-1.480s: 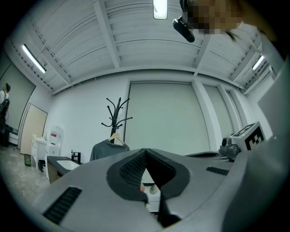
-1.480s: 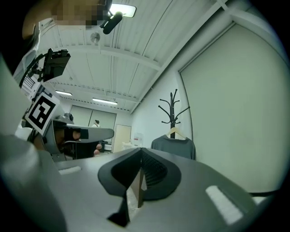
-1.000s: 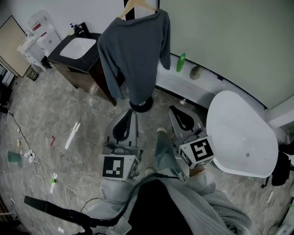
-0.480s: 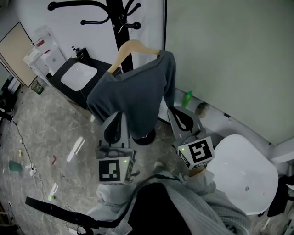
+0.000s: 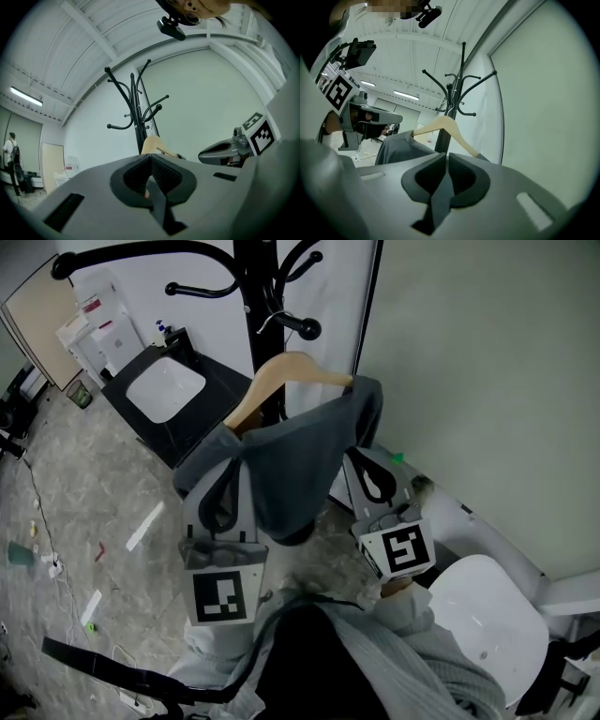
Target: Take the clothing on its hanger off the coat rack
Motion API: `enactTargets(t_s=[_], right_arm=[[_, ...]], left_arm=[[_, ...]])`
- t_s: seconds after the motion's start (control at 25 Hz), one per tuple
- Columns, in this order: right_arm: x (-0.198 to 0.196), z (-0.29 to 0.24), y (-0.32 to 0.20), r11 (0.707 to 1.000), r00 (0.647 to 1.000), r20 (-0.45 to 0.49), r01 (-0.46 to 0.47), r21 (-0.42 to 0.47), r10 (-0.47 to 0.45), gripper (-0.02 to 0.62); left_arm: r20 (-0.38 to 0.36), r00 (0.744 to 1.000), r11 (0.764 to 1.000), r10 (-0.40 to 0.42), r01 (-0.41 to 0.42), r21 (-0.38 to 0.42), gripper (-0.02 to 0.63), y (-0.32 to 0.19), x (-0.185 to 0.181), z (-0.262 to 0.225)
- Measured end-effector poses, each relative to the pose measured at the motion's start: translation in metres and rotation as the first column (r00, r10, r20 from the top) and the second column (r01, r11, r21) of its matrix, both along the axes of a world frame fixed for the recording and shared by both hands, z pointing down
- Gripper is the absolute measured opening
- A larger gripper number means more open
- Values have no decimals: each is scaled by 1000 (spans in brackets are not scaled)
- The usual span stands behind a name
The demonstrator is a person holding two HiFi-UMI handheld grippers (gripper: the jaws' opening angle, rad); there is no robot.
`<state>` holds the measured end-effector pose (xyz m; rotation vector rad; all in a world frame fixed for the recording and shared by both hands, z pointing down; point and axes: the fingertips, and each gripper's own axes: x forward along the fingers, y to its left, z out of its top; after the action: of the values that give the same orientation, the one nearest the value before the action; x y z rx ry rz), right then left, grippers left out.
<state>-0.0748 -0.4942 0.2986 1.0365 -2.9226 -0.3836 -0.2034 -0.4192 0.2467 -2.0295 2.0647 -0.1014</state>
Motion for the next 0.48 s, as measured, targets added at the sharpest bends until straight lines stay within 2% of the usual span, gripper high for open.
enactTargets(t_s=[0.12,0.2,0.24,0.28,0.36,0.48], right_arm=[[-7,-10,-15,999,1000,-20,-17,28,17,9],[-8,-22,-26,997,999,-27,-35,63,36,25],[-8,-28,-32,996,999,-34,-36,83,39,43],[-10,-33,-37,994,998,-46,-32,102,37,68],[-17,-40,-48,990,996,-86,-14,142,27,139],[-30,-47,-61,978,984,-176,14,208,24,202]], left_arm=[[127,991,999,-41,43,-12,6,-6,-9,-14],[227,971,996,-80,86,-15,8,-10,-15,-24],[265,959,994,-99,108,-20,39,-14,-17,-25],[298,948,991,-114,128,-29,116,-18,-18,-24],[362,923,987,-127,153,-45,170,-27,-20,-21],[451,883,984,-130,170,-50,221,-41,-21,-15]])
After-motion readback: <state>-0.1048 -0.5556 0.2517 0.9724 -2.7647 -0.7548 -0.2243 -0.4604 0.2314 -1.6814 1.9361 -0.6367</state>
